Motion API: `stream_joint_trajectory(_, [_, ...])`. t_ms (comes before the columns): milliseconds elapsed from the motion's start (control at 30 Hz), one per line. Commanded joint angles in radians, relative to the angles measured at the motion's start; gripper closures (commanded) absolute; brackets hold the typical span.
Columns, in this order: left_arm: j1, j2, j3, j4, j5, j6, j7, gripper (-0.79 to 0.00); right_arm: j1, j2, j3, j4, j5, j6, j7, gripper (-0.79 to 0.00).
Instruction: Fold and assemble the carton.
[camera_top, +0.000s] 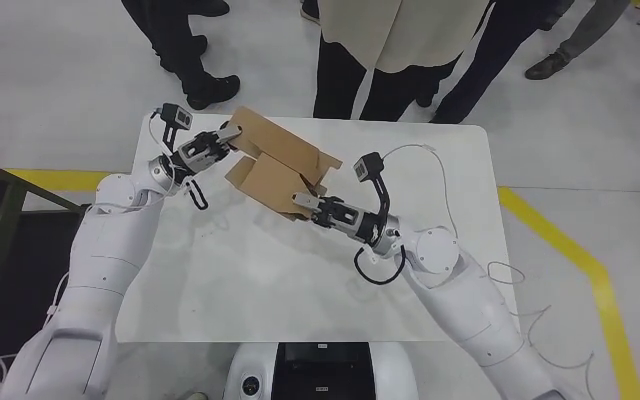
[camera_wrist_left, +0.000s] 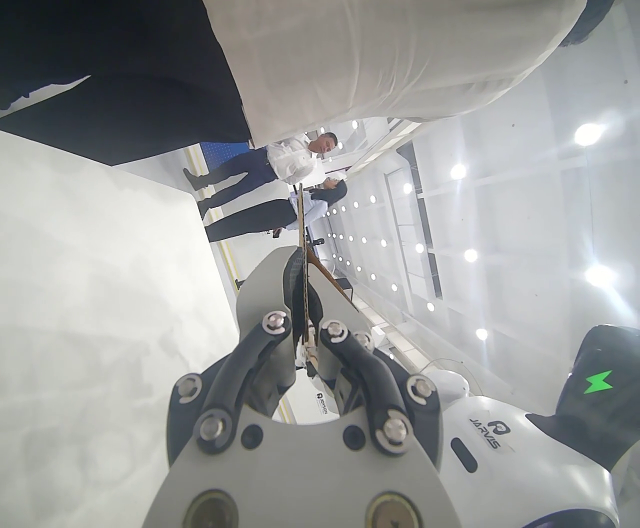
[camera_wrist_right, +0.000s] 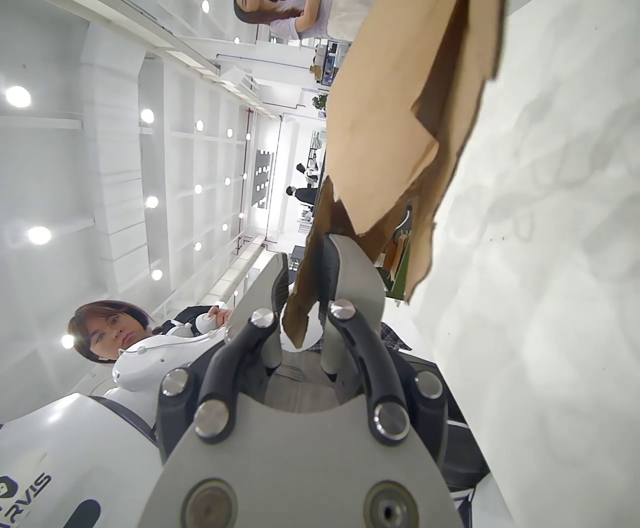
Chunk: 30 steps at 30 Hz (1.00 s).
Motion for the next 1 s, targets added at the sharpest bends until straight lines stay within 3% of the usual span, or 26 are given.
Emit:
stream_joint_trajectory(0, [0.01,0.0,-0.004,-0.011,0.0,0.001,0.001,0.0,-0.002,0.0,0.001,-0.003,-0.003,0.002,0.0,-0.049])
stream_joint_trajectory(67, [0.019,0.001,-0.01,-0.02,0.0,0.002,0.0,0.0,-0.004,0.0,0.003,-0.005,-0.005,0.001,0.0,0.0])
stream_joint_trajectory(233, [0.037,0.004,-0.031,-0.035,-0.002,0.008,-0.003,0.0,-0.008,-0.001,0.005,-0.011,-0.01,0.002,0.002,0.0])
stream_joint_trajectory(267, [0.041,0.005,-0.037,-0.039,-0.002,0.009,-0.006,-0.086,-0.009,-0.001,0.006,-0.012,-0.01,0.002,0.005,0.0])
stream_joint_trajectory(300, [0.045,0.007,-0.043,-0.042,-0.001,0.008,-0.006,-0.36,-0.009,-0.001,0.007,-0.014,-0.01,0.003,0.006,0.0])
stream_joint_trajectory(333, [0.05,0.008,-0.049,-0.047,-0.001,0.008,-0.007,-0.785,-0.009,-0.001,0.009,-0.015,-0.01,0.003,0.006,0.0])
stream_joint_trajectory(767, [0.073,0.026,-0.153,-0.024,0.0,0.033,0.012,-0.785,0.017,-0.002,0.026,-0.003,-0.008,0.013,0.061,0.0])
stream_joint_trajectory(967, [0.083,0.043,-0.195,-0.069,0.038,0.063,-0.083,-0.785,0.039,0.0,0.026,0.015,-0.011,0.04,0.13,0.0])
